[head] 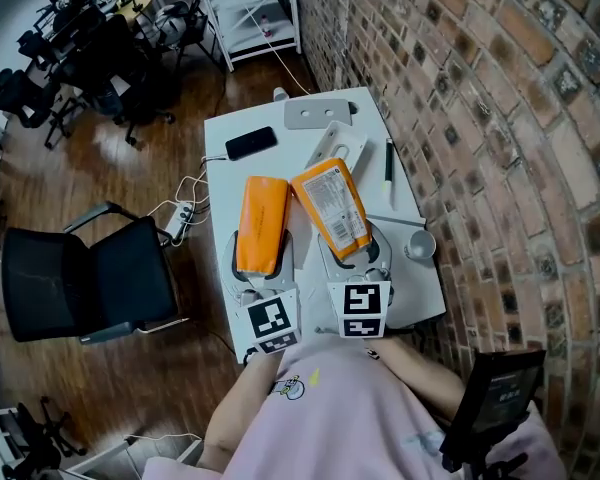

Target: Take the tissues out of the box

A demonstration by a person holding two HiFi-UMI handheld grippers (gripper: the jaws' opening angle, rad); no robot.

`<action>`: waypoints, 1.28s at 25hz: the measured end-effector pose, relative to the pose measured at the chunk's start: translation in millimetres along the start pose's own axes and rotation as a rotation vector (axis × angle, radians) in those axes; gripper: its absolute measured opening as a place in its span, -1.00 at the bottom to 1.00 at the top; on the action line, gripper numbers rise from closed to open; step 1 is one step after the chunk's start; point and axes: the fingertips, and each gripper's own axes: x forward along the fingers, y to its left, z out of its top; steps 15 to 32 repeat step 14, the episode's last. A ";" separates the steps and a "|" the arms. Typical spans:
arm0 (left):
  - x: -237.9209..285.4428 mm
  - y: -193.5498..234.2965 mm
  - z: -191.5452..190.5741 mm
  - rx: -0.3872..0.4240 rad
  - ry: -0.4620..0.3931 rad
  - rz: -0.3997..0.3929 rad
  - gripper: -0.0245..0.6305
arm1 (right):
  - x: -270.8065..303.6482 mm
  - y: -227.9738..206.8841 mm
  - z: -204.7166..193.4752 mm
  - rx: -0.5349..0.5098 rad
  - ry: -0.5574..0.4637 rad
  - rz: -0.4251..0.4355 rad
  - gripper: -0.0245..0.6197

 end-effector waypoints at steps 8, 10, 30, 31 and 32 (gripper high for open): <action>2.4 0.8 -0.4 0.001 0.004 0.008 0.12 | 2.8 0.8 0.2 -0.014 0.001 0.008 -0.12; 2.5 -1.2 -0.8 0.000 0.006 0.003 0.12 | 3.0 -0.7 -2.9 -0.006 0.013 0.004 -0.12; 1.7 -4.6 -0.8 0.002 0.004 -0.010 0.12 | 2.1 -3.3 -5.8 0.015 0.022 0.001 -0.12; 1.7 -4.6 -0.8 0.002 0.004 -0.010 0.12 | 2.1 -3.3 -5.8 0.015 0.022 0.001 -0.12; 1.7 -4.6 -0.8 0.002 0.004 -0.010 0.12 | 2.1 -3.3 -5.8 0.015 0.022 0.001 -0.12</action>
